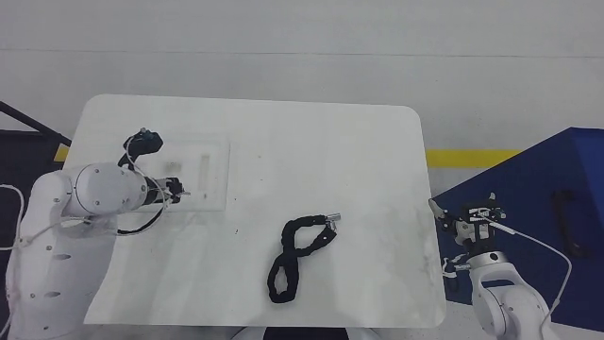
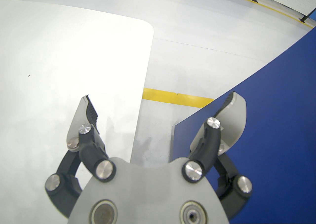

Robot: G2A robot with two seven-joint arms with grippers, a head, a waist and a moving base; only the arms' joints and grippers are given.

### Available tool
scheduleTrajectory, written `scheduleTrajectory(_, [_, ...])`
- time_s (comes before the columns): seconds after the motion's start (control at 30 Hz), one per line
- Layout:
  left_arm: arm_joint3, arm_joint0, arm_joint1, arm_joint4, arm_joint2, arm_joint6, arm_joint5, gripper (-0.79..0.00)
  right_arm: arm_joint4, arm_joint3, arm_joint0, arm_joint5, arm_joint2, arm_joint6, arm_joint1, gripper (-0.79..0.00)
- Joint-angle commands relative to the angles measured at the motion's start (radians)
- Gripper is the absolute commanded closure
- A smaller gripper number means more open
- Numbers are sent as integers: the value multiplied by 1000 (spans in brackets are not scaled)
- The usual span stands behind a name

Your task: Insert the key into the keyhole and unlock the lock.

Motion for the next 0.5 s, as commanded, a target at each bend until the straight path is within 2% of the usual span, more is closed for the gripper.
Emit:
scheduleTrajectory(0.0, [8, -11, 2, -41, -23, 0, 0, 0, 0, 0, 0, 0, 0, 0, 0, -785])
scheduleTrajectory(0.1, [-11, -11, 7, -191, -95, 0, 0, 0, 0, 0, 0, 0, 0, 0, 0, -785])
scheduleTrajectory(0.2, [-42, 18, 7, -403, -237, 45, 0, 0, 0, 0, 0, 0, 0, 0, 0, -785])
scheduleTrajectory(0.23, [-32, 55, 1, -559, -313, 82, -47, 0, 0, 0, 0, 0, 0, 0, 0, -785])
scheduleTrajectory(0.33, [30, 143, -6, -843, -450, 87, -199, 0, 0, 0, 0, 0, 0, 0, 0, -785])
scheduleTrajectory(0.47, [133, 202, -11, -1107, -533, 36, -341, 0, 0, 0, 0, 0, 0, 0, 0, -785])
